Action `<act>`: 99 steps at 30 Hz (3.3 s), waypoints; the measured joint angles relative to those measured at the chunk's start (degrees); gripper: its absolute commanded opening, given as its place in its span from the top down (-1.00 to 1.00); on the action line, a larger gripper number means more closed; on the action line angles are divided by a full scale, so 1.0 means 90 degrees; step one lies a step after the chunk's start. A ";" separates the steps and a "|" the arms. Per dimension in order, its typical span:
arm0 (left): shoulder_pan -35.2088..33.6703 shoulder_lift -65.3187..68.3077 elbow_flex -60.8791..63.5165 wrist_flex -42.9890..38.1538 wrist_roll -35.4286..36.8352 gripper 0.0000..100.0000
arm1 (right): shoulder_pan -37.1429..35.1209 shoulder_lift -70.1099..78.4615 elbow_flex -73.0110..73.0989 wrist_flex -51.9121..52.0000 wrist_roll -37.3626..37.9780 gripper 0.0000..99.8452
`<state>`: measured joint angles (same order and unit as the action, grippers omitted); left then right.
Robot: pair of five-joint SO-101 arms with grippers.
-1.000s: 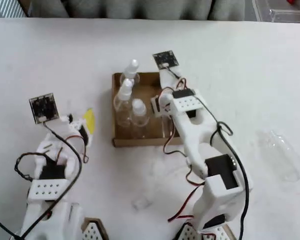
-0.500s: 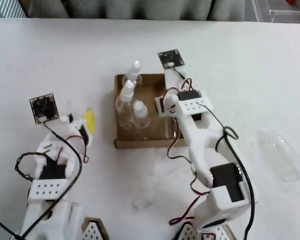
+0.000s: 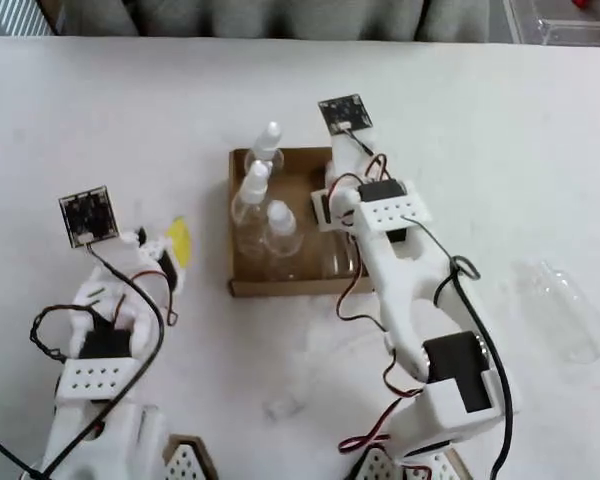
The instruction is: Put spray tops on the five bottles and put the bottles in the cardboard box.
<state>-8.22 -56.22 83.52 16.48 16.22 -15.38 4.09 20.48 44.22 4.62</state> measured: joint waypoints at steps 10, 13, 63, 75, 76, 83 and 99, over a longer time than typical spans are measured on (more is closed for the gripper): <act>0.0000 0.0000 0.0000 0.0000 0.0000 0.58 | 0.0000 -0.0322 0.0244 0.0010 0.0000 0.96; 0.0000 0.0000 0.0000 0.0000 0.0000 0.58 | 0.0000 -0.0361 0.0254 -0.0020 0.0000 0.96; 0.0000 0.0000 0.0000 0.0000 0.0000 0.58 | 0.0000 -0.1631 0.1026 -0.0557 0.0000 0.97; 0.0000 0.0000 0.0000 0.0000 0.0000 0.58 | 0.0000 -0.2999 0.1602 -0.0557 0.0000 0.97; 0.0000 0.0000 0.0000 0.0000 0.0000 0.58 | 0.0000 -0.3057 0.1680 -0.0557 0.0000 0.97; 0.0000 0.0000 0.0000 0.0000 0.0000 0.58 | 0.0068 -0.3321 0.1924 -0.0400 0.0000 0.97; 0.0000 0.0000 0.0000 0.0000 0.0000 0.58 | 0.0987 -0.4474 0.1621 0.1524 0.0459 0.97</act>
<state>-8.22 -56.22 83.52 16.48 16.22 -6.51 -36.18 35.08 57.93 8.75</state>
